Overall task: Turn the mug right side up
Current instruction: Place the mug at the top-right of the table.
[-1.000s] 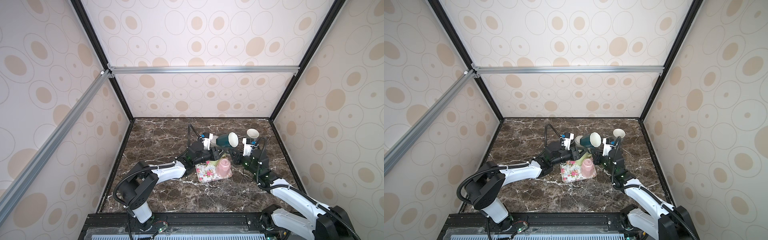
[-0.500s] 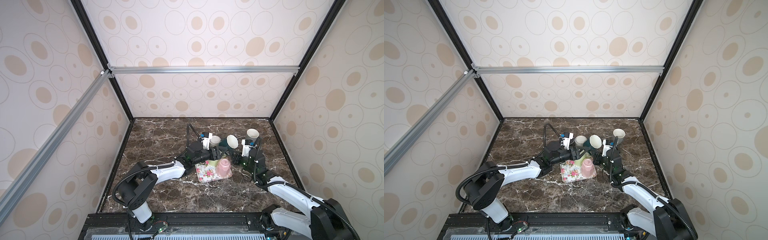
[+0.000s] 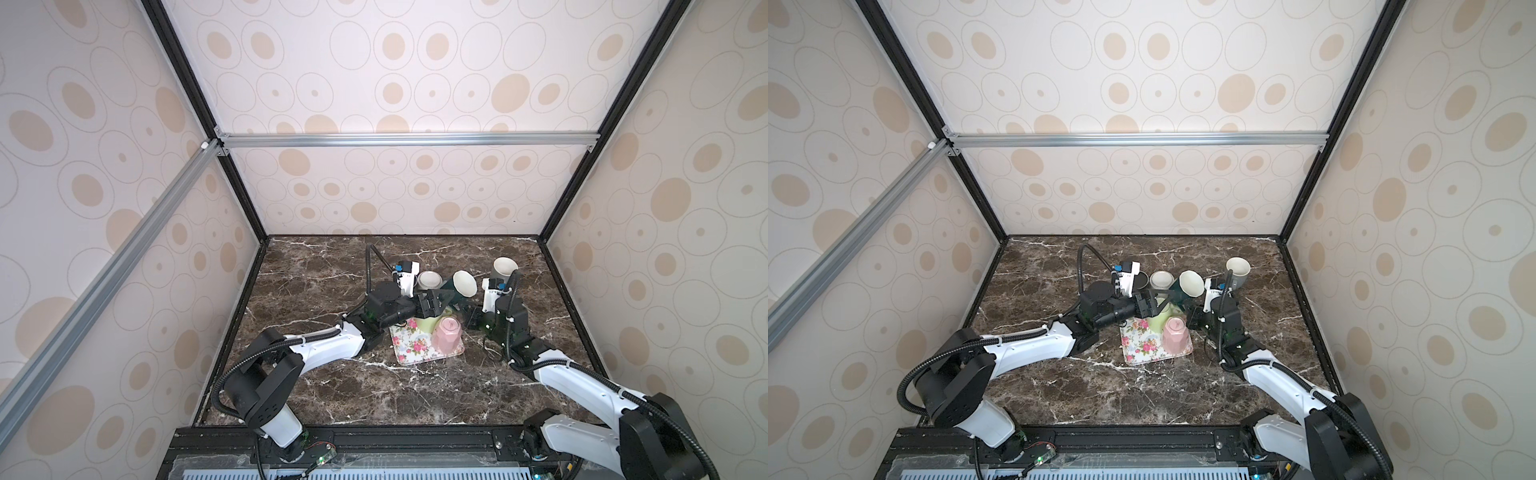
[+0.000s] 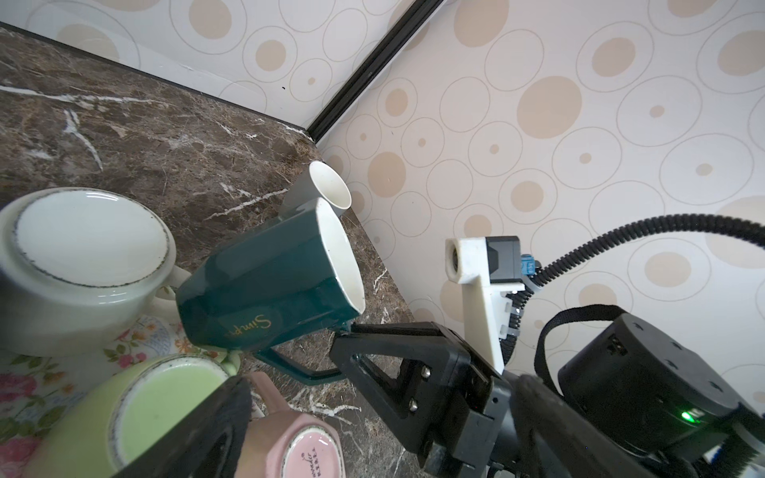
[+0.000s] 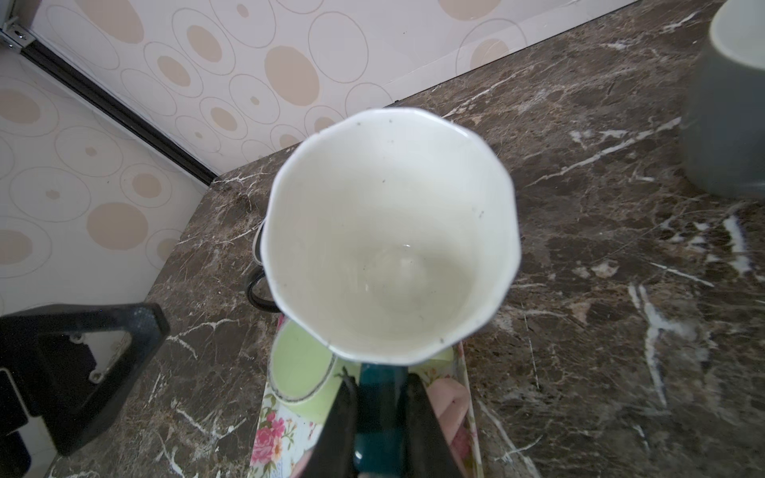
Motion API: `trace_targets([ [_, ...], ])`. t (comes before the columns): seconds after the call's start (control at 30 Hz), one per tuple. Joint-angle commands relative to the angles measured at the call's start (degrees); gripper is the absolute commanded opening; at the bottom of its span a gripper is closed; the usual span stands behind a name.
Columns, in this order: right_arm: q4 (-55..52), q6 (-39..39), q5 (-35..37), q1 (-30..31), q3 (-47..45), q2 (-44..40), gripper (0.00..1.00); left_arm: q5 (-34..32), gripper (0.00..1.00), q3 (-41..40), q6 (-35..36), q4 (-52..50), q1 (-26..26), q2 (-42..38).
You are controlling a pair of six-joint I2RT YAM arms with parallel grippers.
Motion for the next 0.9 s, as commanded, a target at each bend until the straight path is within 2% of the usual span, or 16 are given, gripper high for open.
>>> trace_targets([
  [0.0,3.61,-2.52,2.97,-0.02,3.87,-1.30,0.00,-0.86,0.98,0.61,2.04,-0.41,0.46,-1.21],
  [0.43,-8.72,-6.45,13.62,-0.40,12.24,1.06,0.00,-5.84,0.98,-0.59,8.13,-5.92,0.67,-5.40],
  [0.67,-15.44,-8.02,17.83,-2.41,17.60,7.63,0.00,-8.64,0.98,-2.67,10.54,-8.08,0.85,-9.64],
  [0.87,-14.30,-9.47,17.59,-4.79,19.32,13.41,0.00,-11.92,0.98,-5.12,12.15,-10.20,0.82,-13.74],
])
